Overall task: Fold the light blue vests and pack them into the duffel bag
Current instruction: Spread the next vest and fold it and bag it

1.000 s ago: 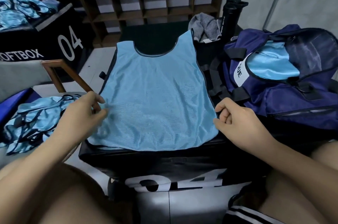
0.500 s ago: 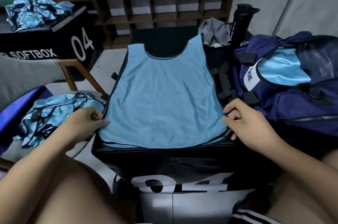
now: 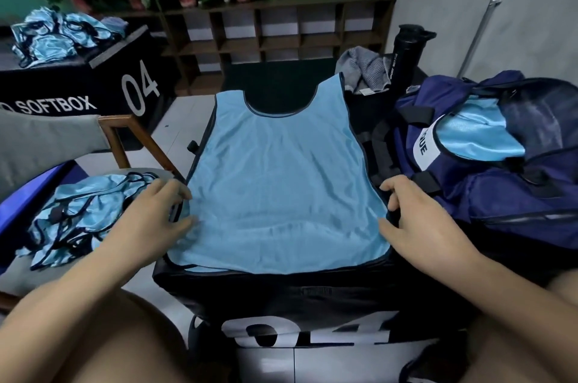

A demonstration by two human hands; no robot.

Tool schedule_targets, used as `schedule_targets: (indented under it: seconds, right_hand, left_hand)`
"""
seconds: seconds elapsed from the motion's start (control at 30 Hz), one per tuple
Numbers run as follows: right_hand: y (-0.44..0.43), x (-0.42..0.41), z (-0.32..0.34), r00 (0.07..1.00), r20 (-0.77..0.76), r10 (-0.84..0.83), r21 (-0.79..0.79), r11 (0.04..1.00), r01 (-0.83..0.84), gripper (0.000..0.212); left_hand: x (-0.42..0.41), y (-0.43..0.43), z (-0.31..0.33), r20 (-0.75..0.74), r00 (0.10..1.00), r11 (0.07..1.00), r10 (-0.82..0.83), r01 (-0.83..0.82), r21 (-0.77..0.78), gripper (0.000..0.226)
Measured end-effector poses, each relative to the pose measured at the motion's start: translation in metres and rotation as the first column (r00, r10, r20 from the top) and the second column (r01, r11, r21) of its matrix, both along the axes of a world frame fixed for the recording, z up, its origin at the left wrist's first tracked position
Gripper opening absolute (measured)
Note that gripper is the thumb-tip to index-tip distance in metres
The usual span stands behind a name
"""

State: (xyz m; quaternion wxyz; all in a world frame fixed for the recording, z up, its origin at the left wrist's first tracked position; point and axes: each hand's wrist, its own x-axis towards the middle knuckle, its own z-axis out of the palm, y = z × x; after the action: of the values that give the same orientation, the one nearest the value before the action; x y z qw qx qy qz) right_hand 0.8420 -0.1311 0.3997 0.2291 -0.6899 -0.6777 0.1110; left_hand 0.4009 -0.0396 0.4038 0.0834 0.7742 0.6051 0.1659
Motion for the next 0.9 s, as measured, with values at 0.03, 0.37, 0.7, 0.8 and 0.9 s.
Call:
schedule_targets:
  seconds: [0.03,0.37,0.7,0.8,0.9]
  right_hand:
    - [0.002,-0.003,0.006,0.998,0.063,0.016,0.041,0.999,-0.018,0.041]
    - [0.143,-0.025,0.076,0.96,0.248,0.131,-0.027,0.991,-0.129,0.018]
    - [0.333,-0.003,0.093,0.944,0.326,0.05,-0.18,0.984,0.01,0.021]
    - [0.377,0.016,0.086,0.953,0.301,-0.026,-0.168,0.982,0.08,0.023]
    - [0.409,0.033,0.075,0.974,0.205,-0.097,-0.138,0.982,0.127,0.023]
  left_hand:
    - [0.005,0.003,0.0,0.0,0.999,0.999,-0.041,0.041,0.014,0.033]
    - [0.059,0.12,0.021,-0.014,0.983,0.983,-0.184,0.185,0.006,0.018]
    - [0.083,0.277,0.037,0.089,0.996,1.0,-0.01,0.008,0.021,0.005]
    - [0.076,0.32,0.033,0.213,0.969,0.993,0.122,-0.121,-0.018,0.009]
    - [0.062,0.356,0.025,0.3,0.924,0.971,0.238,-0.233,-0.051,0.008]
